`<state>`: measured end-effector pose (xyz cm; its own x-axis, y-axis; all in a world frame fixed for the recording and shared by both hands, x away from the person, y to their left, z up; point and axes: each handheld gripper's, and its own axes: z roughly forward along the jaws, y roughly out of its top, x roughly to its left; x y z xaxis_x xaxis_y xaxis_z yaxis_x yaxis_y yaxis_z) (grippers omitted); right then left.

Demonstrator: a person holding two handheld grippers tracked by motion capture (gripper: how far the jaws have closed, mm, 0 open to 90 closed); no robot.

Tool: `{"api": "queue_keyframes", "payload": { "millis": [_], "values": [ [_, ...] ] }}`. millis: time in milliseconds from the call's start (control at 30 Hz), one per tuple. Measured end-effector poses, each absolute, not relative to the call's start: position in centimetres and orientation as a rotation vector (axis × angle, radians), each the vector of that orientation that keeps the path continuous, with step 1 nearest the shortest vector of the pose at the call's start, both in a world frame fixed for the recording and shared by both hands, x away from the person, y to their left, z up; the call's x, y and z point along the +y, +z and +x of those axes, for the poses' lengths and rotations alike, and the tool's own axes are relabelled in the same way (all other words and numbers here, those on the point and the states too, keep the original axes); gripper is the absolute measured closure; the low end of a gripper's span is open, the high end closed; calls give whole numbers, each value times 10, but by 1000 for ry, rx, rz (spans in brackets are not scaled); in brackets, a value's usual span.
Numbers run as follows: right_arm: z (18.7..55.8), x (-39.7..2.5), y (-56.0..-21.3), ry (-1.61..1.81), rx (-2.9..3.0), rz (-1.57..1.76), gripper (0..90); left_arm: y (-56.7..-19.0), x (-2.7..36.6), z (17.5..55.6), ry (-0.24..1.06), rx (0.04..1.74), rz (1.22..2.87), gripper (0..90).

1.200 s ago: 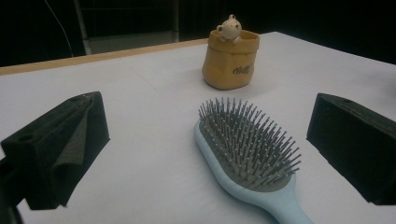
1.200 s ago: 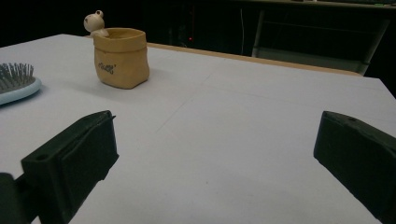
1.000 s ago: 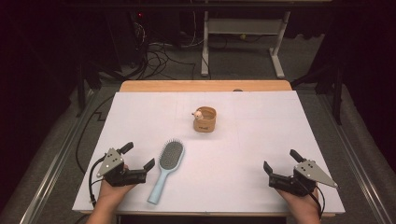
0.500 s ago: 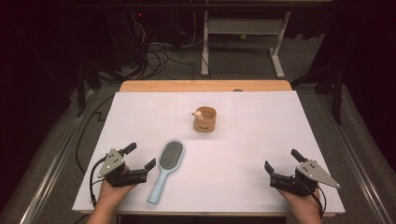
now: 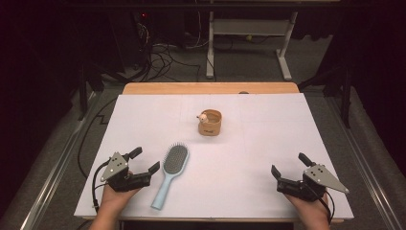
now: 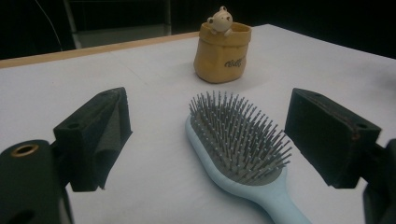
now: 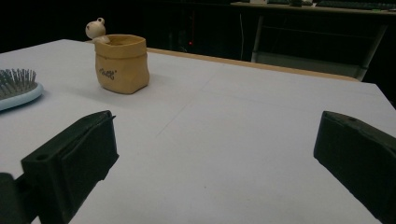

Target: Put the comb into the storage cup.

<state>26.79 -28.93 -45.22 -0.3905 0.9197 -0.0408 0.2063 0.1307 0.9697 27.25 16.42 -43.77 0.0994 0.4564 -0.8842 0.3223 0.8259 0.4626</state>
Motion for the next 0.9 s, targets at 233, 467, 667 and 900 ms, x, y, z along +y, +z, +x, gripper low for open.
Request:
{"api": "queue_keyframes", "payload": {
  "millis": [233, 467, 667, 900],
  "values": [
    [268, -289, -452, 1306, 1715, 1097, 2, -438, 164, 271, 106, 1494, 668, 231],
    [268, -290, -452, 1310, 1714, 1099, 3, -438, 163, 269, 86, 1497, 683, 332],
    [268, -290, -452, 1312, 1712, 1102, 2, -436, 164, 267, 91, 1484, 690, 461],
    [268, -290, -451, 1312, 1709, 1105, 3, -433, 164, 265, 131, 1469, 678, 633]
  ]
}}
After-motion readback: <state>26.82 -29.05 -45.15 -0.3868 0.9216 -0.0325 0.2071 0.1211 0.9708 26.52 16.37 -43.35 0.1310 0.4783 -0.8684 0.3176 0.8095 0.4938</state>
